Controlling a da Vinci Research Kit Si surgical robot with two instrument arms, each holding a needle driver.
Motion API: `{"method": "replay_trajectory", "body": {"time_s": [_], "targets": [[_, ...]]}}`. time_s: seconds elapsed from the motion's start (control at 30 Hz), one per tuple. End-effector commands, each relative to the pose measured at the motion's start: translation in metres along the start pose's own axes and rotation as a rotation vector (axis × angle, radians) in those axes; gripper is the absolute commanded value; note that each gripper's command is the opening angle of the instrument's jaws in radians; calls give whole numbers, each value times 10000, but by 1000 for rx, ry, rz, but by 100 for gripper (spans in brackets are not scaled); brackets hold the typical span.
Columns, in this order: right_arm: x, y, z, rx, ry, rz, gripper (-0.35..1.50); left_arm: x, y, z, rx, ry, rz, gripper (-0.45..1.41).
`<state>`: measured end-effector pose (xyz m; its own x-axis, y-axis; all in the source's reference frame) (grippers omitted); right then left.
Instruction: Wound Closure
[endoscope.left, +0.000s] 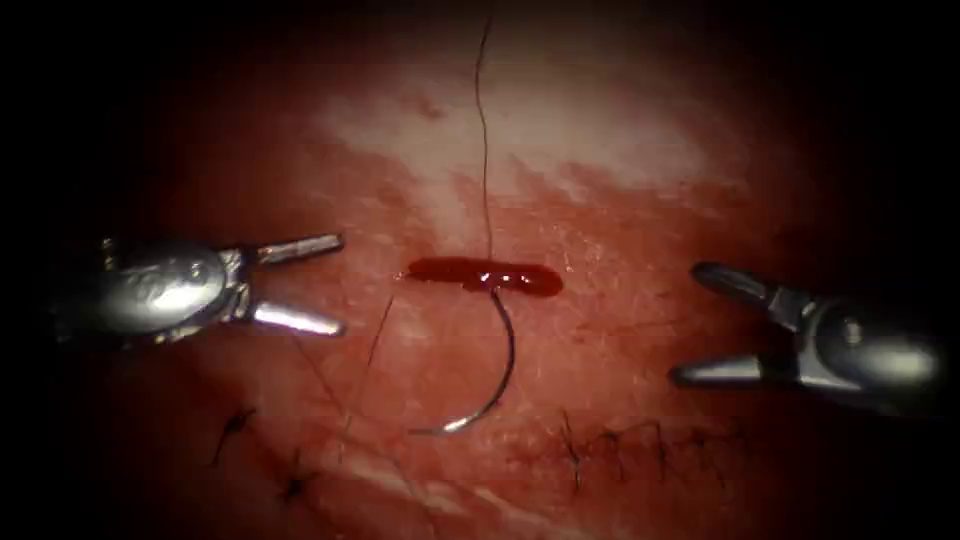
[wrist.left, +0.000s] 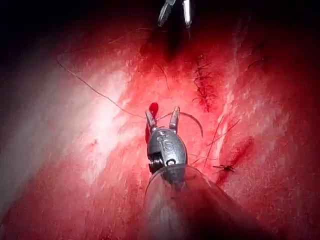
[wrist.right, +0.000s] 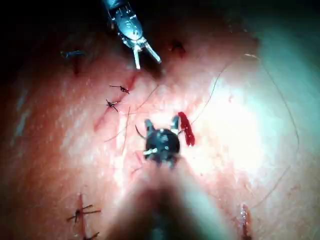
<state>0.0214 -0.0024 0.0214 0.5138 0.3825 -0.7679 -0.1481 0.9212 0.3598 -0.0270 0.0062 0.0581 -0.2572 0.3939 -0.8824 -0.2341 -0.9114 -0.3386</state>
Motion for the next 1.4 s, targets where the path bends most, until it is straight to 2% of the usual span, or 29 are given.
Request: {"method": "replay_trajectory", "body": {"time_s": [0.03,0.27,0.4,0.63,0.8,0.9,1.1,1.27,1.4], "targets": [[-2,-4,8,3,0,1,67,-6,3,7,-1,-1,-1,33],[1,-6,4,-4,18,3,74,-2,12,13,-3,-43,-1,41],[-1,-8,1,-1,19,0,74,3,21,25,-3,-86,-48,48],[2,-8,4,-5,18,3,74,7,47,45,26,-281,-132,49],[5,-10,11,-11,17,5,74,7,63,62,59,-369,-221,58],[6,-12,14,-13,17,6,74,2,70,69,97,-423,-259,70],[8,-15,15,-13,18,6,74,-15,73,80,174,-583,-240,75],[7,-16,16,-14,18,5,72,-30,75,91,213,-651,-233,75],[7,-18,19,-16,18,4,72,-42,75,100,222,-677,-199,63]]}}
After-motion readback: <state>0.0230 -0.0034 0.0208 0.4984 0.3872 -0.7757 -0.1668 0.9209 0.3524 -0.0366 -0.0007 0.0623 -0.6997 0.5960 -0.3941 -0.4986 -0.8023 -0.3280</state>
